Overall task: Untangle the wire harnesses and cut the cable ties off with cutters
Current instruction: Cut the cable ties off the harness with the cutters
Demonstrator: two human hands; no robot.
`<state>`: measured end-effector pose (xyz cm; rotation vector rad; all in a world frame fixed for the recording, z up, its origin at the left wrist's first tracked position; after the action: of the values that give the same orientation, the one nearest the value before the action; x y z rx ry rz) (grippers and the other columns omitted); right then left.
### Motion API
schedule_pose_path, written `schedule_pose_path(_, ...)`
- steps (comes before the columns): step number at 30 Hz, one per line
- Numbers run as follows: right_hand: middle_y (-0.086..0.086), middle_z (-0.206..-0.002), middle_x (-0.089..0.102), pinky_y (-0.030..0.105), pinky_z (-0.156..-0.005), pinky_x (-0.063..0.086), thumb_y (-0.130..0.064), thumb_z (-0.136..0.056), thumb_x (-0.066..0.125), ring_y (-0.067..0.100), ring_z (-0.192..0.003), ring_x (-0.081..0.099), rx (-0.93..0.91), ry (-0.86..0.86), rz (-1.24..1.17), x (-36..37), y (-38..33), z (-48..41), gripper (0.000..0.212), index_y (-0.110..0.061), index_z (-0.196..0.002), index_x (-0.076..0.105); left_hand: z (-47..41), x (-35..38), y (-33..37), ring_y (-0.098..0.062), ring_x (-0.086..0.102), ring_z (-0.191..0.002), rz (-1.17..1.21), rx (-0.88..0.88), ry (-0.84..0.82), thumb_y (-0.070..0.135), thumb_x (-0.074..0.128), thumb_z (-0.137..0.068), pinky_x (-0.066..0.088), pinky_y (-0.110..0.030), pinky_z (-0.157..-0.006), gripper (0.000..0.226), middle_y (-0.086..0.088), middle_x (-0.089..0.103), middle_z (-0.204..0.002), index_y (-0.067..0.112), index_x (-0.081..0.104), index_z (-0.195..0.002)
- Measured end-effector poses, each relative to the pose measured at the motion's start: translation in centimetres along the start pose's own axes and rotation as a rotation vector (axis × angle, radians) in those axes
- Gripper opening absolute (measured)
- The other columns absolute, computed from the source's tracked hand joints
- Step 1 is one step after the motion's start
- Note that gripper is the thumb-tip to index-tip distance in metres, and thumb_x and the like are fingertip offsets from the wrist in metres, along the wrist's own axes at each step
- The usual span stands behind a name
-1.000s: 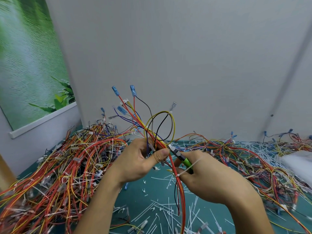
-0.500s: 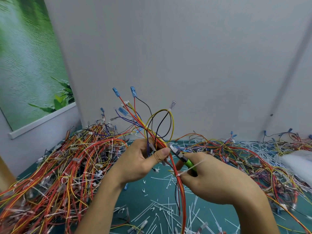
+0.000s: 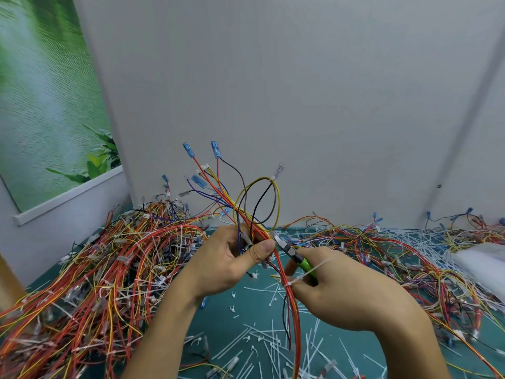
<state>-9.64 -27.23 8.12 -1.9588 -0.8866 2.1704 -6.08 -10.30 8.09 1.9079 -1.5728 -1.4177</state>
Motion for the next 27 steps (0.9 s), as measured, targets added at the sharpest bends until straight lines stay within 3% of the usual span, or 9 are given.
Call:
schedule_pose_path(8, -0.001, -0.062, 0.046, 0.026, -0.051, 0.031, -0.046, -0.102, 0.052, 0.013, -0.049, 0.034, -0.009, 0.082, 0.015, -0.13, -0.34, -0.51, 0.033, -0.016, -0.088, 0.06, 0.06, -0.13, 0.01, -0.006, 0.069, -0.077, 0.013, 0.0, 0.016, 0.042, 0.061, -0.093, 0.047, -0.013, -0.073, 0.037, 0.012, 0.071, -0.075, 0.01, 0.071, -0.078)
schedule_pose_path(14, -0.002, -0.058, 0.043, 0.022, -0.044, 0.03, -0.044, -0.102, 0.054, 0.012, -0.045, 0.034, -0.006, 0.095, 0.007, -0.12, -0.64, -0.59, 0.034, -0.018, -0.081, 0.057, 0.14, -0.47, -0.1, -0.009, 0.07, -0.078, 0.016, -0.013, 0.039, 0.042, 0.062, -0.093, 0.049, -0.017, -0.075, 0.035, 0.01, 0.072, -0.075, 0.013, 0.073, -0.078)
schedule_pose_path(19, -0.002, -0.064, 0.051, 0.027, -0.051, 0.035, -0.043, -0.101, 0.054, 0.013, -0.051, 0.039, -0.016, 0.066, -0.012, -0.15, -0.68, -0.36, 0.024, -0.024, -0.087, 0.06, 0.06, -0.4, -0.21, -0.013, 0.071, -0.08, 0.012, -0.02, 0.035, 0.044, 0.062, -0.093, 0.053, -0.026, -0.078, 0.034, 0.006, 0.073, -0.077, 0.015, 0.072, -0.079)
schedule_pose_path(27, -0.004, -0.075, 0.059, 0.023, -0.052, 0.04, -0.043, -0.099, 0.052, 0.009, -0.055, 0.049, -0.028, 0.005, -0.011, -0.22, -0.82, 0.13, 0.012, -0.034, -0.097, 0.059, 0.18, -0.56, -0.17, -0.012, 0.071, -0.079, 0.057, -0.03, 0.03, 0.039, 0.063, -0.094, 0.054, -0.024, -0.077, 0.027, 0.004, 0.073, -0.077, 0.018, 0.071, -0.079)
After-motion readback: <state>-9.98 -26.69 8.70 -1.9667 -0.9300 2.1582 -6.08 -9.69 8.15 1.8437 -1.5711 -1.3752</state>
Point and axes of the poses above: each hand's wrist, its own z-axis away from the middle knuckle, its own x-axis out of the palm, y = z × x, the point moved 6 cm from there along -z, towards the middle knuckle
